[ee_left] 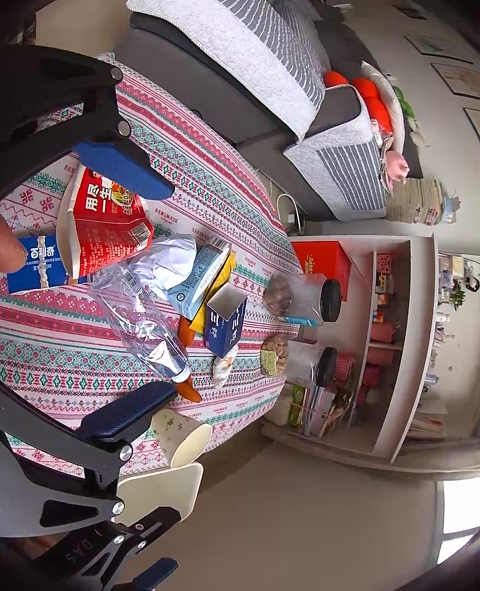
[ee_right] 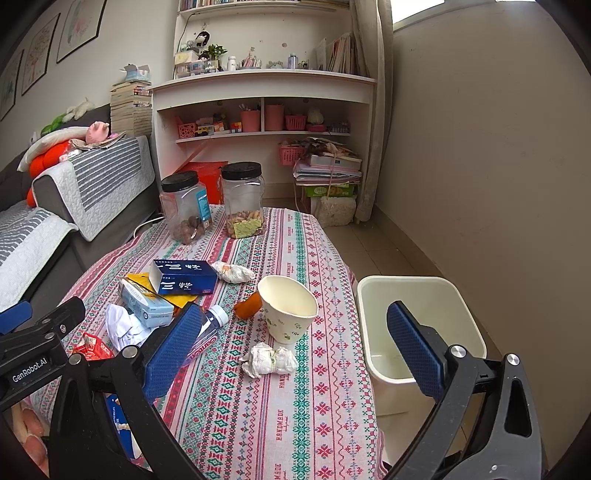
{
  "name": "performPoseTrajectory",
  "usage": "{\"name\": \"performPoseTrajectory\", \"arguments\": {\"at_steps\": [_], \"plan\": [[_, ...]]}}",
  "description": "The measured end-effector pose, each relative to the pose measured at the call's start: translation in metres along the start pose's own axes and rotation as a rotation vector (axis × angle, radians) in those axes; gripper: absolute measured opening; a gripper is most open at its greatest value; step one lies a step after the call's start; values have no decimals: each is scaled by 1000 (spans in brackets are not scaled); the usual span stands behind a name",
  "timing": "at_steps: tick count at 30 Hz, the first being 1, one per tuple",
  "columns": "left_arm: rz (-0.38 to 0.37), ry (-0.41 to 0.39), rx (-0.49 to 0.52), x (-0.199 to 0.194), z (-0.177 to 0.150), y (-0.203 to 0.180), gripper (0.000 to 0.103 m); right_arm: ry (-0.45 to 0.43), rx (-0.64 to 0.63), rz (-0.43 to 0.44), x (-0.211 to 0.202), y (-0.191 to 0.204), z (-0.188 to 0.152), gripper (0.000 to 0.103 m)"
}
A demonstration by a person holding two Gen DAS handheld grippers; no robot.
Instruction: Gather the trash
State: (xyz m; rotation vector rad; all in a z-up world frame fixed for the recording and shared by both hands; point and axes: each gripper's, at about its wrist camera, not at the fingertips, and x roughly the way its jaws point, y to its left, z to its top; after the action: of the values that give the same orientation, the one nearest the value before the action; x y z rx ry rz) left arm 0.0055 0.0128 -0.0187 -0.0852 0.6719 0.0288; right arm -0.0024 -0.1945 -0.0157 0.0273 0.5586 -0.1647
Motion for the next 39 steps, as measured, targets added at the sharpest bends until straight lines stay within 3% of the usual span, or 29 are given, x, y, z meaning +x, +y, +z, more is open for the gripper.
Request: {"name": "performPoseTrajectory", "arguments": {"at_steps": [10, 32, 39], "plan": [[31, 62, -9, 8, 3, 5, 96, 146, 93, 43, 20, -4, -7, 96], [52, 110, -10, 19, 4, 8, 96, 188, 89, 50, 28, -8, -7, 96], [23, 115, 1, 20, 10, 14, 96, 194, 81, 57, 31, -5, -4, 96]]}}
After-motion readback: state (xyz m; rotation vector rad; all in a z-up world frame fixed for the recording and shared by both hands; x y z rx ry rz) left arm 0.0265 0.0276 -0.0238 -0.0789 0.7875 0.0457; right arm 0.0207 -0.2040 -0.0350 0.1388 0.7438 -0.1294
